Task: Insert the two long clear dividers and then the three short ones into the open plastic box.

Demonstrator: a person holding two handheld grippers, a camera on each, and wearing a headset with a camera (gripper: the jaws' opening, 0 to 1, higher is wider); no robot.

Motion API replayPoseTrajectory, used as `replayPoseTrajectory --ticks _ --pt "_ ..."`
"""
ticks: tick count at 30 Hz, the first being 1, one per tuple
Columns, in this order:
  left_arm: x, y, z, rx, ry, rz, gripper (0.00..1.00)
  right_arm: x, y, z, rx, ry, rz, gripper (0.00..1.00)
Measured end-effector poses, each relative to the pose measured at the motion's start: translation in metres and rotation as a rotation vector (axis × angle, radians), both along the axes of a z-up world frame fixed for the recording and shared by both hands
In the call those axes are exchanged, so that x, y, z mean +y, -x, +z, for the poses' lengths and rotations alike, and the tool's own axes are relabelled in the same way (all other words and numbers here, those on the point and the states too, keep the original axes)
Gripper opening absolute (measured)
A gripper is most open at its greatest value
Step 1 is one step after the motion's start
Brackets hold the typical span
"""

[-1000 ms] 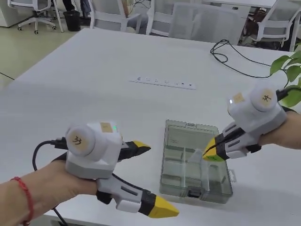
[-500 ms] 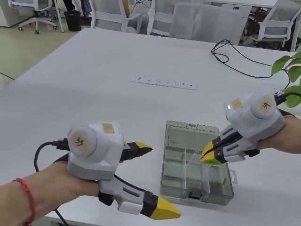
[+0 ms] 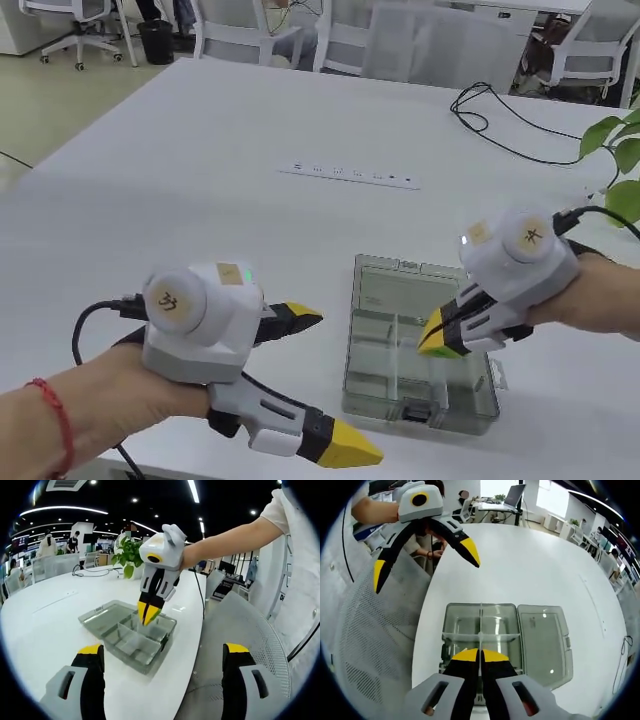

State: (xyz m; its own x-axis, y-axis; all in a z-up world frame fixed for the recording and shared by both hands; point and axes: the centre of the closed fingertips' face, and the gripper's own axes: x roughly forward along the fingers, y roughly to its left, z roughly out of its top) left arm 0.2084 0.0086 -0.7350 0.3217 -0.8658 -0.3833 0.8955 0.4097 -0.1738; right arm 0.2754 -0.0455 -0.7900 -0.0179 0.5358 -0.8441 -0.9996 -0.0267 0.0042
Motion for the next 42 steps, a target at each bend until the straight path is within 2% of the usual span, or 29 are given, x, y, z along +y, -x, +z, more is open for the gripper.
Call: replayPoseTrajectory --ticks 8,18,32,37,42 --pt "0.001 0.000 -0.001 0.001 -0.001 0.002 1.00 0.000 0.000 -0.014 -0.006 0.060 0.013 0.03" --pt "0.002 0.000 -0.001 0.001 -0.001 0.004 1.00 -0.001 0.002 -0.020 -0.022 0.105 0.032 0.03" --pt "0.001 0.002 -0.004 0.008 -0.004 0.003 1.00 -0.001 0.003 -0.021 -0.022 0.105 0.015 0.04" --pt "0.003 0.002 -0.003 0.008 -0.004 0.007 1.00 -0.002 0.003 -0.018 -0.022 0.087 -0.004 0.09" --pt "0.005 0.000 -0.003 0.008 -0.005 0.013 1.00 -0.003 0.000 -0.007 -0.016 0.038 -0.048 0.13"
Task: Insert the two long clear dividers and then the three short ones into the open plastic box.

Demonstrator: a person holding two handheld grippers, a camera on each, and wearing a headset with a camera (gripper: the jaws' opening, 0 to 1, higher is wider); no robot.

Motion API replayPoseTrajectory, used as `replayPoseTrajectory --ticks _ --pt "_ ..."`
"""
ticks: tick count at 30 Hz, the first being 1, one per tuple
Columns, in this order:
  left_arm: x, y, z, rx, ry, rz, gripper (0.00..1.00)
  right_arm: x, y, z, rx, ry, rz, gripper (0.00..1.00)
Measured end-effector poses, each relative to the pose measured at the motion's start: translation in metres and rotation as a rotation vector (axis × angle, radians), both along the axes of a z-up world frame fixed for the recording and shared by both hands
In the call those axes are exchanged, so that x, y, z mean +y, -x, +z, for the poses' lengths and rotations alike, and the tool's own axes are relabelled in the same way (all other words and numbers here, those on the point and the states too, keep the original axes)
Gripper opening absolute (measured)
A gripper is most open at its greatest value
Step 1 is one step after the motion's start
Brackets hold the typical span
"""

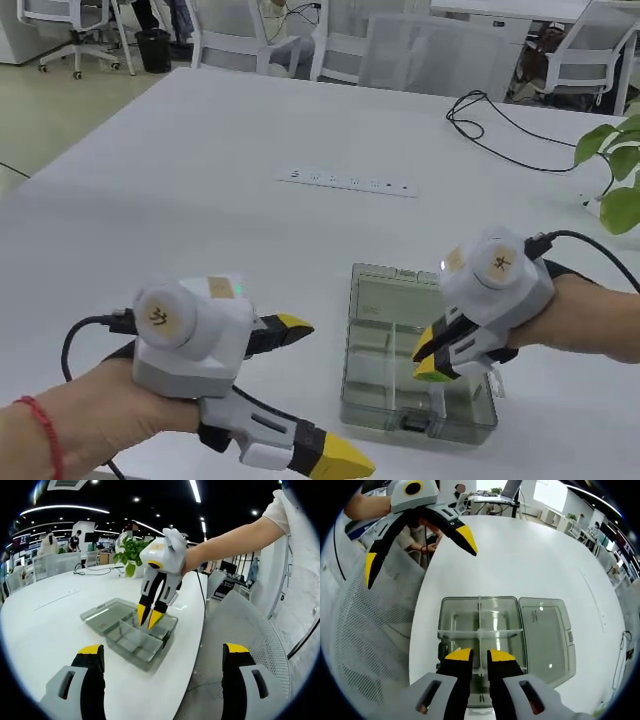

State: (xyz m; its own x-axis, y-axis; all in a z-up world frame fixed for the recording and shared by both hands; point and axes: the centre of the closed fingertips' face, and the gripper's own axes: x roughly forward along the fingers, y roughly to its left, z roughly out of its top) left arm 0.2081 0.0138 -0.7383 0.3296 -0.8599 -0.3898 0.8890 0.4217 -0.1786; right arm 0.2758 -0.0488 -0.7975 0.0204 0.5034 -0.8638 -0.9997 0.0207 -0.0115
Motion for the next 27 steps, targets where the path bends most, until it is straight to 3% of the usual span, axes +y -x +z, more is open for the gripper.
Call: replayPoseTrajectory --ticks 6,15,27 --pt "0.003 -0.002 -0.001 -0.003 -0.010 0.002 1.00 -0.005 -0.002 0.015 0.005 -0.052 -0.048 0.19" --pt "0.004 -0.006 -0.002 -0.006 -0.020 0.003 1.00 -0.026 -0.001 0.032 -0.010 -0.088 -0.081 0.29" --pt "0.005 -0.007 -0.002 -0.007 -0.020 0.010 1.00 -0.056 0.008 0.040 -0.012 -0.107 -0.125 0.35"
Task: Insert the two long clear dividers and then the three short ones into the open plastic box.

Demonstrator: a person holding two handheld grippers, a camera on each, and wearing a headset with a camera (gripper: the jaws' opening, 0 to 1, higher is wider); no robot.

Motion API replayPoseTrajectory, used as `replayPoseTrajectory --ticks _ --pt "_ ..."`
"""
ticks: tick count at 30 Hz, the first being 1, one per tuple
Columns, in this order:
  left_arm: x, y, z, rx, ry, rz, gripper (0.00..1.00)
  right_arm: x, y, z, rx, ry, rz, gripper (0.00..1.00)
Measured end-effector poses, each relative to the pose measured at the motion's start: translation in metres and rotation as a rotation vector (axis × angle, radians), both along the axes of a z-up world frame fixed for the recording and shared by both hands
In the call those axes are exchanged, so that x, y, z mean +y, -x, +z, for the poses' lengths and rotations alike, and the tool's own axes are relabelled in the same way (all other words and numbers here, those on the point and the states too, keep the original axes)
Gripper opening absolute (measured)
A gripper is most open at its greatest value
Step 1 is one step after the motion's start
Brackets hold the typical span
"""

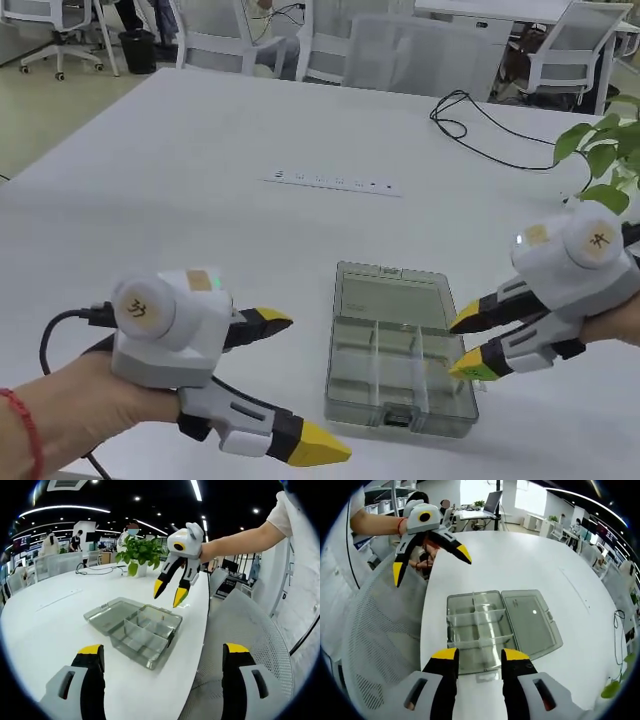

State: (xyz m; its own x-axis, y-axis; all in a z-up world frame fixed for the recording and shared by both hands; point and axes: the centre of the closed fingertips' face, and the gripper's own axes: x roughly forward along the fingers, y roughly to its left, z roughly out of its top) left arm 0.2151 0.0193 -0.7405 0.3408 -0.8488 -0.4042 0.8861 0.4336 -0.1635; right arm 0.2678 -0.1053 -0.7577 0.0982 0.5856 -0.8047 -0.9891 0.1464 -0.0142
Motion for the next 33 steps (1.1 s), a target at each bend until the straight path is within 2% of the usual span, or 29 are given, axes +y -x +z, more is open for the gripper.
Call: replayPoseTrajectory --ticks 9,18,25,29,33 --pt "0.002 0.000 -0.001 0.003 0.000 0.005 1.00 -0.036 0.007 -0.004 0.005 0.031 -0.034 0.41" --pt "0.002 0.001 -0.002 0.004 -0.001 0.005 1.00 -0.084 0.022 -0.021 0.033 0.123 -0.029 0.46" --pt "0.003 0.000 -0.001 0.005 -0.003 0.007 1.00 -0.124 0.029 -0.037 0.067 0.225 -0.013 0.49" --pt "0.004 0.001 -0.003 0.009 -0.009 0.006 1.00 -0.146 0.030 -0.051 0.067 0.304 0.024 0.49" --pt "0.003 0.001 -0.003 0.012 -0.006 0.010 1.00 -0.162 0.029 -0.064 0.070 0.362 0.037 0.48"
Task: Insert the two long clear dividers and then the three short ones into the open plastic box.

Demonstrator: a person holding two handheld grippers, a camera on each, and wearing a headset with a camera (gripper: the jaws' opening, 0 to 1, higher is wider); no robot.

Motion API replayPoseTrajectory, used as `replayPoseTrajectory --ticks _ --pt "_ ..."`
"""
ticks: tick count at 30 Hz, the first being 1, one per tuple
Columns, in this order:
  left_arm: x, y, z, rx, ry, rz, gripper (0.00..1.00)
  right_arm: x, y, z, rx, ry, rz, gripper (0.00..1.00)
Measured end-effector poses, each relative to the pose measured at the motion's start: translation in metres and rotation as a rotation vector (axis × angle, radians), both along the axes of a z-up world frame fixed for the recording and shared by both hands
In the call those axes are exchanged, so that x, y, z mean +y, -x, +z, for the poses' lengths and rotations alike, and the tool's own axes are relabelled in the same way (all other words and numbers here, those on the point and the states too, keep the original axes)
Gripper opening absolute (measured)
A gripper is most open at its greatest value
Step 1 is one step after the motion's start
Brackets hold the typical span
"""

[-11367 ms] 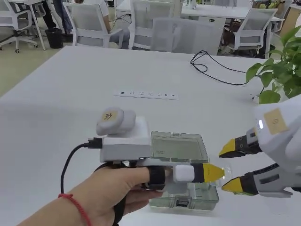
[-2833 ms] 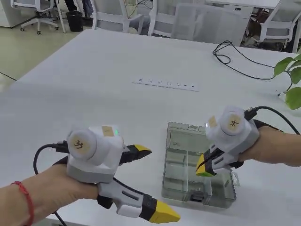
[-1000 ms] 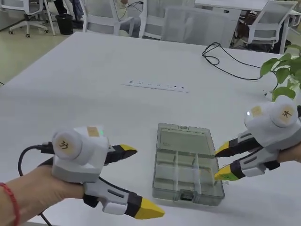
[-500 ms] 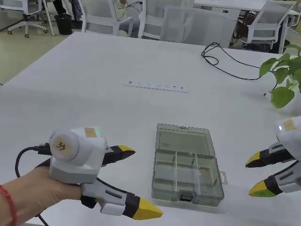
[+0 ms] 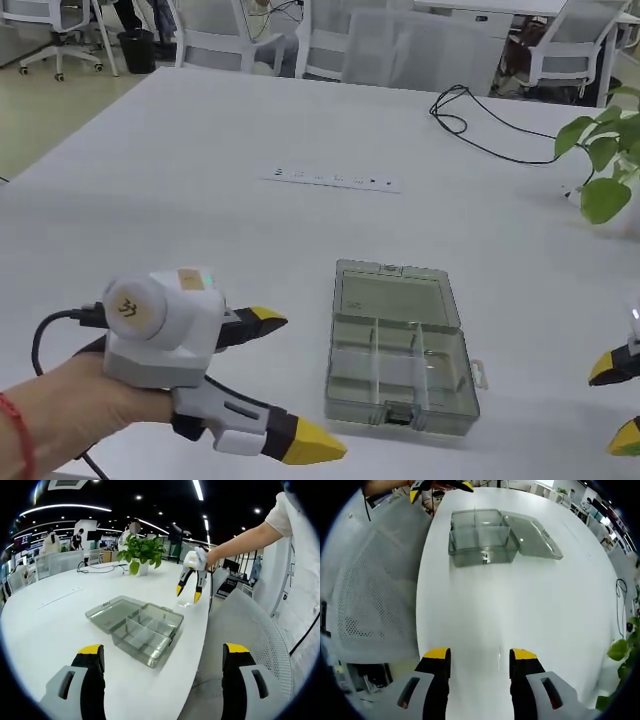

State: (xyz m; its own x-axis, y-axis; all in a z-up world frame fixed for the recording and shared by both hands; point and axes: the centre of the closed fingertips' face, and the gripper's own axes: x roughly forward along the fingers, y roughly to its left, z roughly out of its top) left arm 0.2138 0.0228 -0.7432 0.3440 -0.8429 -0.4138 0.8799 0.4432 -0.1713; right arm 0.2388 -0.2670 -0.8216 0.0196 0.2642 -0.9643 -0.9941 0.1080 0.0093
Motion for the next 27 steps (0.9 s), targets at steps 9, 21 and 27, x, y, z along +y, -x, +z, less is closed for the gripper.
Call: replayPoseTrajectory --ticks 9,21,27 --pt "0.000 0.001 -0.001 0.002 -0.009 0.002 1.00 -0.015 -0.003 -0.017 -0.019 0.065 0.036 0.44" --pt "0.002 0.001 -0.002 0.005 -0.013 0.005 1.00 -0.023 0.004 -0.026 -0.012 0.078 0.051 0.41" --pt "0.003 0.001 -0.003 0.007 -0.015 0.007 1.00 -0.022 0.001 -0.026 -0.010 0.086 0.047 0.33"
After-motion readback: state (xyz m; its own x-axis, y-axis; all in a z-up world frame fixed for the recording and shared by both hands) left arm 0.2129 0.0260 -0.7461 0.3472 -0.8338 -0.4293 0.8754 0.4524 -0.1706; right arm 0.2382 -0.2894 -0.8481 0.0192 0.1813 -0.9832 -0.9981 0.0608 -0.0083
